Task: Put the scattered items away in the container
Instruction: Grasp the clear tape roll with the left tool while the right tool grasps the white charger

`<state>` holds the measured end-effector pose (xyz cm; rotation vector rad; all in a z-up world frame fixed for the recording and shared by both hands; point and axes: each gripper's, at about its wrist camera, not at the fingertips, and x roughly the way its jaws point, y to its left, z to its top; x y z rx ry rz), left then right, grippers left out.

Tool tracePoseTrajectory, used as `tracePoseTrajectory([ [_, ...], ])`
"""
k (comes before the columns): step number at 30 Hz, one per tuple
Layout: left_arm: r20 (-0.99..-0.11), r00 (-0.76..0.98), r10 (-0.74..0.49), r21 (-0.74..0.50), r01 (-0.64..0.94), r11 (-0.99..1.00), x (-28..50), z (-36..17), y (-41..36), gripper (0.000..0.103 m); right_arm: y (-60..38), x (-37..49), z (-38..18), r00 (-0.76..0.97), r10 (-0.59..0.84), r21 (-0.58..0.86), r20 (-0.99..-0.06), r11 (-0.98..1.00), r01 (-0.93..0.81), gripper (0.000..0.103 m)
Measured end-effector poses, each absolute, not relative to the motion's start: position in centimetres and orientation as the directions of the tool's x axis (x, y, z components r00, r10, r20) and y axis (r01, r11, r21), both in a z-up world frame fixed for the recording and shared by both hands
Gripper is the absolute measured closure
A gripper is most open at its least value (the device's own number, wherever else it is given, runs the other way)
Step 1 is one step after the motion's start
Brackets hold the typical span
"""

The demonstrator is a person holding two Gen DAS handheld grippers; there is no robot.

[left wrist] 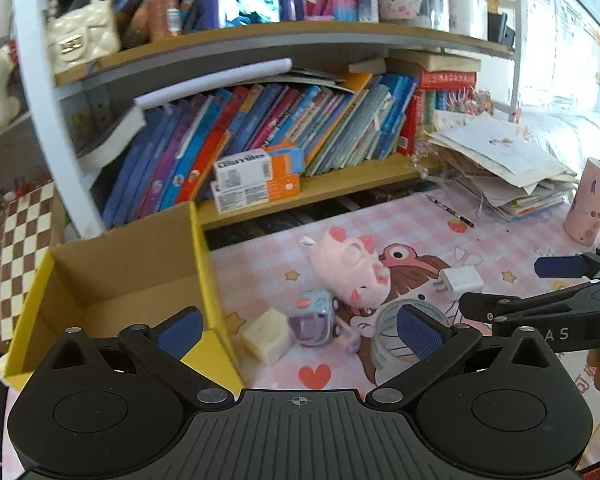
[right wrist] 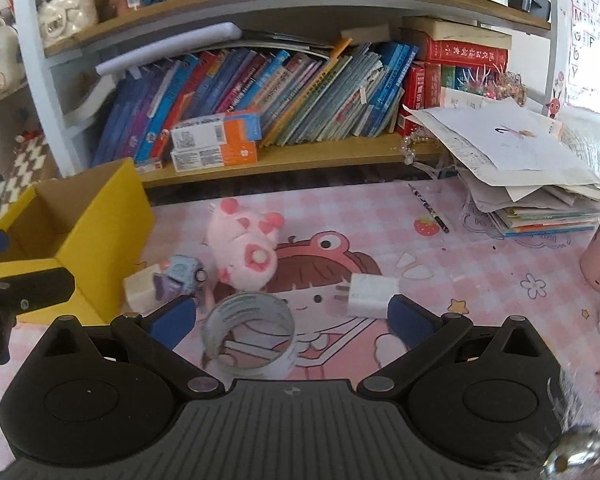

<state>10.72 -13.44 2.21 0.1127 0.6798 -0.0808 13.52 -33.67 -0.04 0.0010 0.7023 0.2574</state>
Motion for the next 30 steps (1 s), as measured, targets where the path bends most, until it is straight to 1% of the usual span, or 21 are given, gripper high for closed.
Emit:
tracePoseTrajectory([
  [8,-0.690,0.718,-0.097,0.004,0.138,0.990,13.4,-0.3,-14.7,0.000,-35.3,16.5,-2.7,0.686,0.201,0.114,-0.700,0.979,-0.170,0.000],
  [13,-0.691,0.711,-0.127,-0.005,0.172,0.985,14.2,-1.3,-15.3,0.001,-35.9,17.9,-4.0,0.662,0.189,0.120,-0.725,0.981,-0.149,0.001],
  [15,-0.694,0.707,-0.134,-0.006,0.180,0.984,14.6,-1.8,-15.6,0.006,-36.0,18.5,-4.3,0.658,0.186,0.117,-0.729,0.982,-0.148,0.001],
  [19,-0.712,0.687,-0.146,0.000,0.208,0.978,15.4,-3.0,-16.2,0.021,-36.1,19.5,-4.9,0.649,0.179,0.107,-0.739,0.983,-0.149,0.001],
  [20,-0.718,0.680,-0.148,0.003,0.215,0.977,15.6,-3.4,-16.4,0.023,-36.1,19.8,-5.0,0.647,0.178,0.105,-0.742,0.983,-0.150,0.001],
  [30,-0.765,0.620,-0.176,0.009,0.284,0.959,17.6,-5.8,-18.1,0.023,-36.0,22.0,-6.2,0.622,0.166,0.092,-0.765,0.984,-0.150,0.002],
])
